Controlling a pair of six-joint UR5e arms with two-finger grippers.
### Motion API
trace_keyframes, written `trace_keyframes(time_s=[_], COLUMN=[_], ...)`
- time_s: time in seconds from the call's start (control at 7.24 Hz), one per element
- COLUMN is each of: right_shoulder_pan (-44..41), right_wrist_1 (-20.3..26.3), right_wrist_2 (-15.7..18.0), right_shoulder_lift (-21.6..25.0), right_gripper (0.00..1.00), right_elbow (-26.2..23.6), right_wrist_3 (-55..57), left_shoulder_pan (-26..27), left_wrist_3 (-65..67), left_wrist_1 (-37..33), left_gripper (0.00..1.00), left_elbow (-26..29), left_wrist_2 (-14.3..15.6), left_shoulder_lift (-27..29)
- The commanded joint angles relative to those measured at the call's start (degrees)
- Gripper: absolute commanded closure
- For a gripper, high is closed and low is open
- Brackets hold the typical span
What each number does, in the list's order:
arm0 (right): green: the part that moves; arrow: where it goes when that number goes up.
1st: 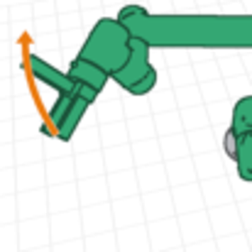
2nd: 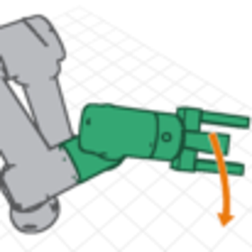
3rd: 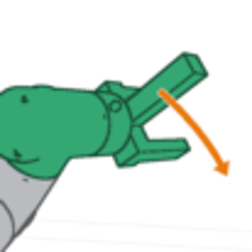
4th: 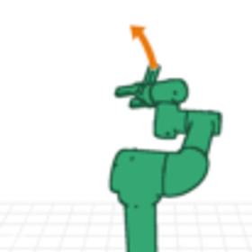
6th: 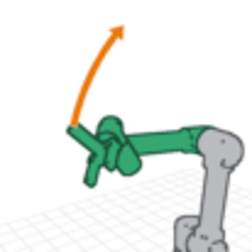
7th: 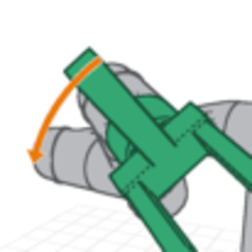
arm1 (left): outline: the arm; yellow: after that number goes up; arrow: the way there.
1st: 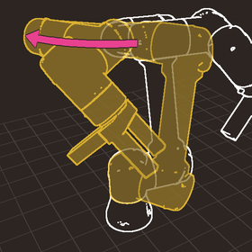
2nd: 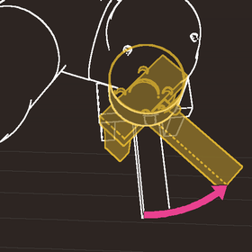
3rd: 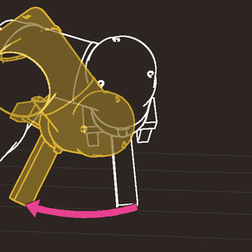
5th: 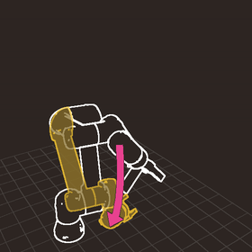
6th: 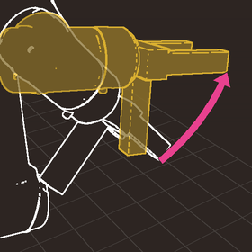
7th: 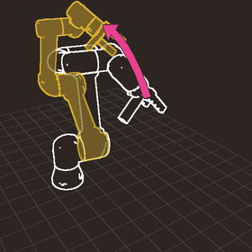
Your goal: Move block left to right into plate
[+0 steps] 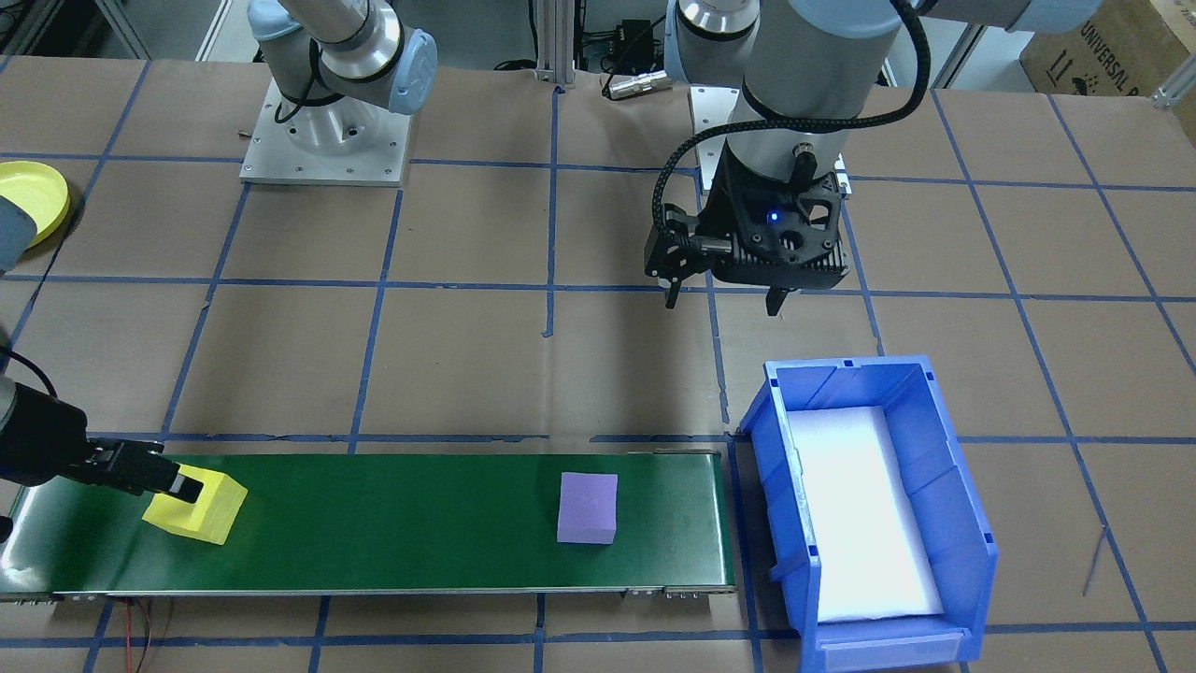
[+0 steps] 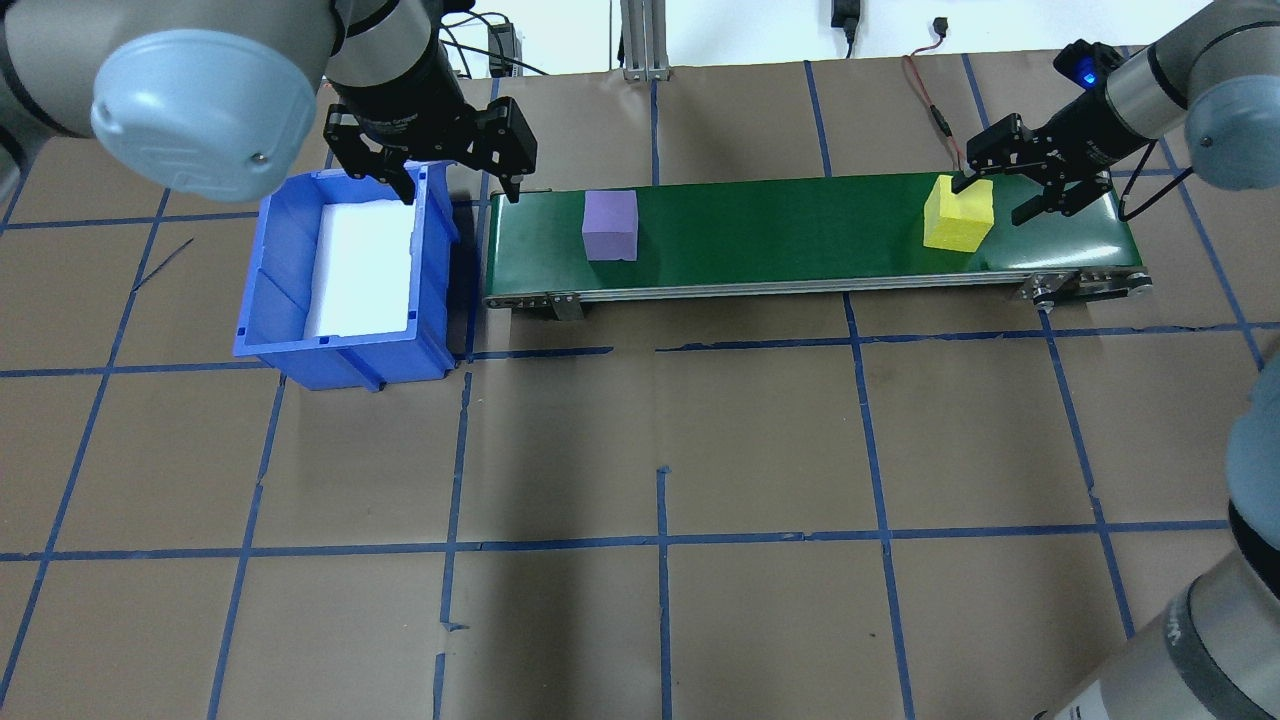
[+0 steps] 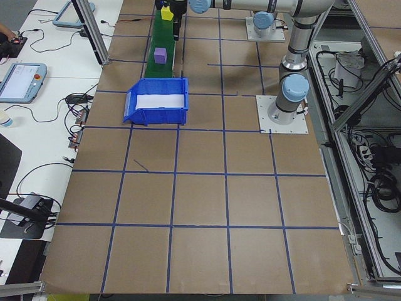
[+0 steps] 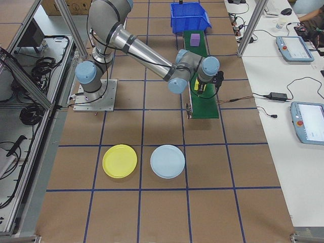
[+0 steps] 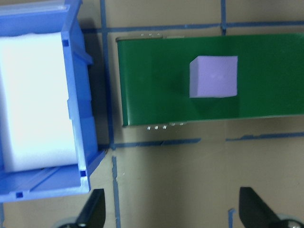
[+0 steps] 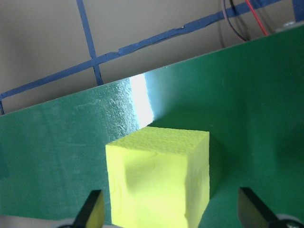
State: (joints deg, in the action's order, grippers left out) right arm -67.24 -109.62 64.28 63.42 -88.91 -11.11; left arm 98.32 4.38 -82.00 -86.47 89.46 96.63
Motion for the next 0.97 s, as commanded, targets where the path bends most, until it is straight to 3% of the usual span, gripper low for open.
trace_keyframes(time_s=[0.0,0.55,0.69,0.83], right_shoulder_pan=[0.0,0.0,0.0,0.0], right_wrist_1=[-2.52,-2.97,-2.88,-2.88], right_wrist_2=[-0.03,4.17,9.93,11.12], right_shoulder_lift=[-1.2,-1.9,-1.81,-1.73], right_gripper=[0.0,0.01,0.36,0.71], right_elbow=[0.75,-0.82,-0.48,-0.04], right_wrist_3=[0.47,-0.84,-0.93,-1.11], left_shoulder_pan=[-2.15,-6.29,-6.3,-6.47], left_wrist_3=[-3.23,-3.23,-2.62,-3.05], left_wrist_1=[0.17,-3.25,-2.47,-2.2], left_gripper=[0.0,0.0,0.0,0.0], left_elbow=[-5.53,-6.52,-6.6,-6.34], left_wrist_2=[-0.16,0.89,0.8,0.8], left_shoulder_lift=[-4.51,-8.39,-8.39,-8.39])
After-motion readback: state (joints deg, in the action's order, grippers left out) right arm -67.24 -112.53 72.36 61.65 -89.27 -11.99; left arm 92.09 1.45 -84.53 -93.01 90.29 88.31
